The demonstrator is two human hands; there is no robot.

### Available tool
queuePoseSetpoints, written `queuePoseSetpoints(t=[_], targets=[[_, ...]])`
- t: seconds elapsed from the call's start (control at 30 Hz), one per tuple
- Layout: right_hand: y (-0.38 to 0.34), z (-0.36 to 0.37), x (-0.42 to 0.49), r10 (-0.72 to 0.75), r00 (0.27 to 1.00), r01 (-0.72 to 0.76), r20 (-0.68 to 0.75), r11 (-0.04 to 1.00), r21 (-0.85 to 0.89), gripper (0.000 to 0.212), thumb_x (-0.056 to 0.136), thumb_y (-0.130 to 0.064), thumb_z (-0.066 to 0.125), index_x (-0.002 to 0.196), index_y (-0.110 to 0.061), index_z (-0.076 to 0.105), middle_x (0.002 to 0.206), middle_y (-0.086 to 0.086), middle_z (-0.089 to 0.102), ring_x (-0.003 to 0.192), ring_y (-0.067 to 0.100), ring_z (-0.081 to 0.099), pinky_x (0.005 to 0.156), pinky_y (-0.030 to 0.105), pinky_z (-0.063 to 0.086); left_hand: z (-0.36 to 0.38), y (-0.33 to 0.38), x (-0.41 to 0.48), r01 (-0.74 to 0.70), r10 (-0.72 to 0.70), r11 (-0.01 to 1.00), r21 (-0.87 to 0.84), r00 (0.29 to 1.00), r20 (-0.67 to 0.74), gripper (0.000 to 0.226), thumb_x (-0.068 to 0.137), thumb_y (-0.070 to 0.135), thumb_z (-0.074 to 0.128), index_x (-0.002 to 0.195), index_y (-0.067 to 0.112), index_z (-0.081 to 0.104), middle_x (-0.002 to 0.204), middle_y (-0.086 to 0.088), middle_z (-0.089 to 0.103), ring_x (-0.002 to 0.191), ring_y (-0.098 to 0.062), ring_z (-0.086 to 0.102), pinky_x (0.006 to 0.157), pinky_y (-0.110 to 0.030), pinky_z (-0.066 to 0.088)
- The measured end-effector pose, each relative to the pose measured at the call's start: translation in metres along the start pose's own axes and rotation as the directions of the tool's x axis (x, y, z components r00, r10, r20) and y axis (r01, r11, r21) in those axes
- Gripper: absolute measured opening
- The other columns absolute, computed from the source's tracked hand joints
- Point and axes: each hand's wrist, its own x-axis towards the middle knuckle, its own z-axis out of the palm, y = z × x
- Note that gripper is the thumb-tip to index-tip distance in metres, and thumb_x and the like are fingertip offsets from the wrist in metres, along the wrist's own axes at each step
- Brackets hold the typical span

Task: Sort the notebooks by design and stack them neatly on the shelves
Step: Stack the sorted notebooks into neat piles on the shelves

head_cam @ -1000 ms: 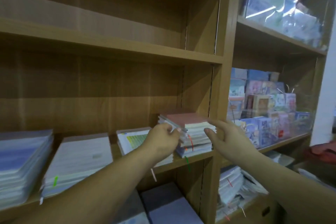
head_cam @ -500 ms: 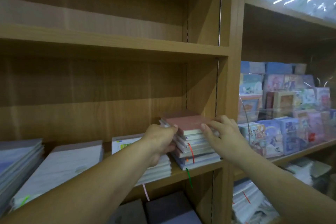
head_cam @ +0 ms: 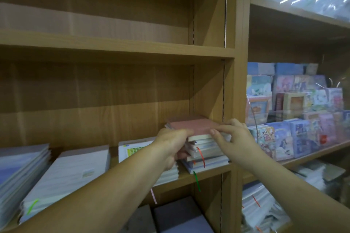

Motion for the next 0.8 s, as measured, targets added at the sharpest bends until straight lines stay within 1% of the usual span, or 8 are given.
queuePoseSetpoints(t=[0.07, 0.2, 0.3, 0.47, 0.6, 0.63, 0.7, 0.8], targets=[[0.004, -0.001, -0.001, 0.013, 1.0, -0.013, -0.006, 0.999, -0.048, 0.033, 0.097, -0.051, 0.055, 0.12, -0.034, 0.071, 0.122, -0.005, 0.048, 0.127, 0.018, 0.035, 0.102, 0.034, 0.035, -0.003, 0.003, 0.004, -0.035, 0.036, 0.999, 0.032, 0.999, -0.022, 0.018, 0.094, 0.021, 0.069, 0.105, 0.007, 0.067, 0.079, -0.014, 0.078, 0.066, -0.023, 0.072, 0.067, -0.034, 0.059], [0.011, 0.001, -0.006, 0.049, 0.998, -0.048, -0.032, 0.999, 0.013, 0.032, 0.099, -0.05, 0.053, 0.126, -0.043, 0.067, 0.111, -0.005, 0.049, 0.118, 0.022, 0.049, 0.096, 0.038, 0.046, 0.0, 0.009, 0.004, -0.038, 0.038, 0.999, 0.02, 0.999, 0.002, 0.015, 0.097, 0.007, 0.062, 0.101, -0.008, 0.064, 0.088, -0.031, 0.074, 0.073, -0.038, 0.071, 0.078, -0.049, 0.061], [0.014, 0.002, -0.008, 0.044, 0.997, -0.045, -0.064, 0.999, -0.005, 0.033, 0.098, -0.053, 0.052, 0.125, -0.045, 0.066, 0.106, -0.006, 0.048, 0.112, 0.022, 0.052, 0.093, 0.041, 0.049, 0.0, 0.01, 0.004, -0.009, 0.009, 0.998, -0.055, 1.0, -0.004, 0.008, 0.096, 0.004, 0.063, 0.1, -0.003, 0.064, 0.095, -0.028, 0.075, 0.083, -0.038, 0.074, 0.08, -0.045, 0.064], [0.014, 0.004, -0.008, 0.066, 0.997, -0.065, -0.046, 0.998, 0.01, 0.042, 0.091, -0.069, 0.046, 0.116, -0.046, 0.069, 0.109, -0.008, 0.051, 0.11, 0.018, 0.052, 0.093, 0.041, 0.05, 0.001, -0.002, 0.012, 0.058, -0.06, 0.975, -0.213, 0.998, -0.005, 0.016, 0.093, 0.016, 0.073, 0.106, 0.009, 0.066, 0.1, -0.016, 0.075, 0.092, -0.028, 0.073, 0.064, -0.03, 0.059], [0.013, -0.001, -0.007, 0.076, 0.995, -0.068, -0.064, 0.99, 0.121, 0.053, 0.082, -0.078, 0.043, 0.106, -0.042, 0.074, 0.104, -0.008, 0.055, 0.102, 0.002, 0.052, 0.087, 0.037, 0.052, 0.002, 0.001, 0.008, 0.1, -0.084, 0.968, -0.229, 0.993, 0.079, 0.024, 0.097, 0.027, 0.068, 0.102, 0.004, 0.068, 0.071, -0.013, 0.069, 0.061, -0.021, 0.061, 0.05, -0.027, 0.051], [0.01, -0.003, -0.008, 0.076, 0.995, -0.067, -0.068, 0.989, 0.13, 0.053, 0.082, -0.078, 0.043, 0.104, -0.041, 0.074, 0.102, -0.008, 0.057, 0.099, -0.001, 0.052, 0.085, 0.035, 0.051, 0.002, 0.001, 0.007, 0.1, -0.081, 0.972, -0.215, 0.992, 0.094, 0.028, 0.096, 0.03, 0.067, 0.106, 0.003, 0.069, 0.069, -0.013, 0.067, 0.057, -0.021, 0.06, 0.047, -0.026, 0.05], [0.004, -0.006, -0.01, 0.084, 0.994, -0.074, -0.063, 0.986, 0.151, 0.043, 0.086, -0.073, 0.047, 0.098, -0.042, 0.074, 0.099, -0.005, 0.057, 0.094, -0.002, 0.052, 0.081, 0.032, 0.049, 0.001, -0.003, 0.008, 0.068, -0.053, 0.978, -0.196, 0.995, 0.079, 0.03, 0.095, 0.031, 0.067, 0.11, 0.004, 0.069, 0.071, -0.012, 0.066, 0.063, -0.024, 0.064, 0.046, -0.027, 0.049], [-0.001, -0.01, -0.014, 0.136, 0.988, -0.116, -0.077, 0.968, 0.222, 0.027, 0.092, -0.06, 0.058, 0.091, -0.04, 0.076, 0.1, -0.005, 0.062, 0.094, 0.002, 0.058, 0.082, 0.032, 0.05, -0.001, -0.004, 0.0, 0.024, -0.011, 0.982, -0.185, 0.997, 0.071, 0.027, 0.095, 0.022, 0.07, 0.114, 0.003, 0.065, 0.082, -0.015, 0.072, 0.072, -0.027, 0.071, 0.052, -0.03, 0.056]])
